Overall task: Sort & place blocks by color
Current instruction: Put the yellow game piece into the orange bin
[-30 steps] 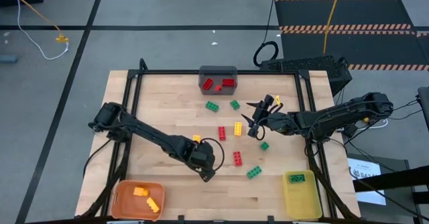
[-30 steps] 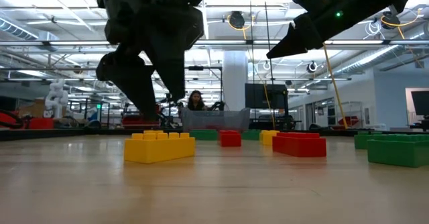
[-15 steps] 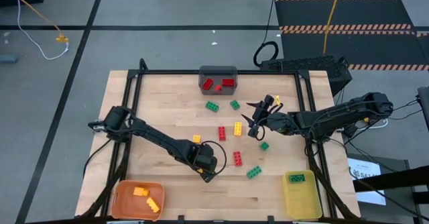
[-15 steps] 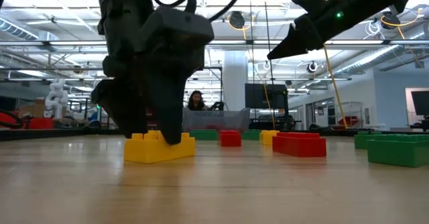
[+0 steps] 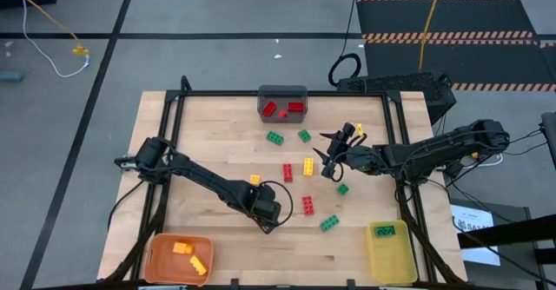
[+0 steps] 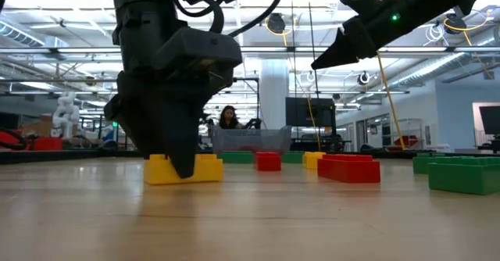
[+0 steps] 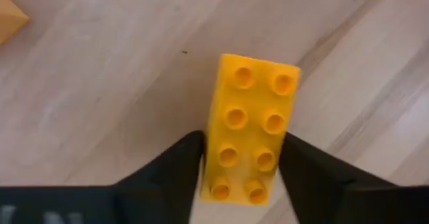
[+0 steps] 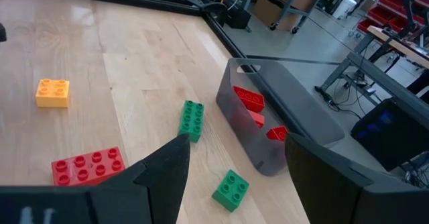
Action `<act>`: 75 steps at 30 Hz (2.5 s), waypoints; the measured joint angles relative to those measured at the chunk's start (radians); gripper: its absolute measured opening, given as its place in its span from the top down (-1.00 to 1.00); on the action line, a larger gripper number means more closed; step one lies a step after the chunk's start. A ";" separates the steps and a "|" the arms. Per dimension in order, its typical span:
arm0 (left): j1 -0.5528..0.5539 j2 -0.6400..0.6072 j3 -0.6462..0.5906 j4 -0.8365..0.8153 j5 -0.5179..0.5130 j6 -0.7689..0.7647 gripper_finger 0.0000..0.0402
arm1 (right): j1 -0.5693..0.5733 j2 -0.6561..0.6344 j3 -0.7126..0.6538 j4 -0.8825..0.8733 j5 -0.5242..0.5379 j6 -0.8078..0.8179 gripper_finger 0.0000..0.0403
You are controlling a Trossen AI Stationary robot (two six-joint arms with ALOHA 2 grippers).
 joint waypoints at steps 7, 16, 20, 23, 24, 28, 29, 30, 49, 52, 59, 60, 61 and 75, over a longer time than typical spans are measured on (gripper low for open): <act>0.010 -0.020 -0.002 -0.041 0.021 0.045 0.30 | 0.000 0.000 0.000 0.000 0.000 0.000 -0.16; 0.000 -0.145 -0.005 -0.174 0.104 0.027 0.30 | 0.000 -0.001 0.000 -0.005 0.000 0.000 -0.16; -0.043 -0.243 -0.005 -0.227 0.119 -0.040 0.27 | 0.000 -0.001 0.000 -0.006 0.000 -0.008 -0.16; -0.096 -0.312 -0.005 -0.257 0.119 -0.104 0.26 | 0.000 -0.001 0.000 -0.006 0.000 -0.008 -0.16; -0.118 -0.333 -0.005 -0.267 0.120 -0.126 0.26 | 0.000 -0.001 0.000 -0.006 0.000 -0.008 -0.16; -0.211 -0.402 -0.003 -0.314 0.128 -0.207 0.27 | 0.000 -0.001 0.000 -0.007 0.000 -0.007 -0.16; -0.237 -0.414 -0.003 -0.333 0.128 -0.229 0.27 | 0.000 -0.001 0.000 -0.007 0.000 -0.006 -0.16; -0.263 -0.421 -0.003 -0.351 0.130 -0.250 0.27 | 0.000 -0.001 0.000 -0.007 0.000 -0.005 -0.16; -0.634 -0.422 -0.003 -0.391 0.097 -0.427 0.22 | 0.000 -0.001 0.000 -0.006 0.000 0.003 -0.16; -0.640 -0.422 -0.003 -0.394 0.093 -0.429 0.21 | 0.000 -0.001 0.000 -0.006 0.000 0.003 -0.16; -0.632 -0.422 -0.003 -0.420 0.089 -0.454 0.20 | 0.000 -0.001 0.000 -0.006 0.000 0.003 -0.16; -0.629 -0.422 -0.003 -0.419 0.089 -0.462 0.17 | 0.000 -0.001 0.000 -0.006 0.000 0.003 -0.16; -0.627 -0.422 -0.003 -0.420 0.088 -0.472 0.14 | 0.000 -0.001 0.000 -0.006 0.000 0.003 -0.16; -0.595 -0.422 -0.003 -0.429 0.049 -0.454 -0.18 | 0.000 -0.001 0.000 -0.006 0.000 0.003 -0.16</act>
